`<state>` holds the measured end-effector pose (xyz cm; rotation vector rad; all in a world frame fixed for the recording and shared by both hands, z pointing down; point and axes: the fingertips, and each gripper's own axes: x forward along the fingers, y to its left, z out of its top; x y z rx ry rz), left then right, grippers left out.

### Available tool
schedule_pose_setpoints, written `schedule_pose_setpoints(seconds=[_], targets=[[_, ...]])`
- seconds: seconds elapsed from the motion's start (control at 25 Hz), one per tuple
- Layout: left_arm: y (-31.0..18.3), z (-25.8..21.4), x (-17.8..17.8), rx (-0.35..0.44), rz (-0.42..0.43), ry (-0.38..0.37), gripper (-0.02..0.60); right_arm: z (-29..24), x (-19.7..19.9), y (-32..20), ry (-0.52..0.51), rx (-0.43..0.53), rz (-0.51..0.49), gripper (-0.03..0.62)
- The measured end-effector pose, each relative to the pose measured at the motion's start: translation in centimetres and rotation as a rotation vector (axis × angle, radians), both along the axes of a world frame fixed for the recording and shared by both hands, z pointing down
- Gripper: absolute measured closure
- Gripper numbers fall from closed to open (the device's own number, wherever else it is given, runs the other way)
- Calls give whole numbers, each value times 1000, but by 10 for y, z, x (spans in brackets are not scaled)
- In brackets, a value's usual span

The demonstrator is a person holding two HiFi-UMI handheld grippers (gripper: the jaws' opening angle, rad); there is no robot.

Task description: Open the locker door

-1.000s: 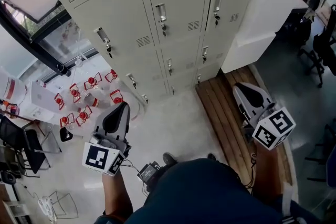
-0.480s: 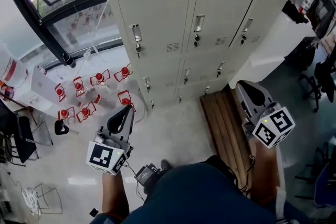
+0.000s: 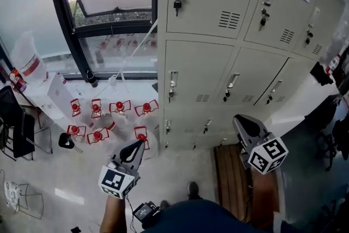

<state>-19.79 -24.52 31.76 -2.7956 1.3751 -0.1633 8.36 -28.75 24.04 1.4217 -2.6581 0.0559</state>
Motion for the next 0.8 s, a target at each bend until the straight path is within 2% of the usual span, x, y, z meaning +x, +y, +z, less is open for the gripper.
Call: schedule_pose_setpoints(seconds=[0.32, 0.56, 0.8], targets=[[-24, -2, 14, -5, -81, 41, 560, 12, -16, -70, 10, -10, -96, 556], [-31, 14, 5, -17, -161, 72, 560, 32, -67, -126, 71, -3, -184, 556], [-28, 40, -20, -69, -245, 101, 560, 60, -122, -170, 153, -21, -248, 556]])
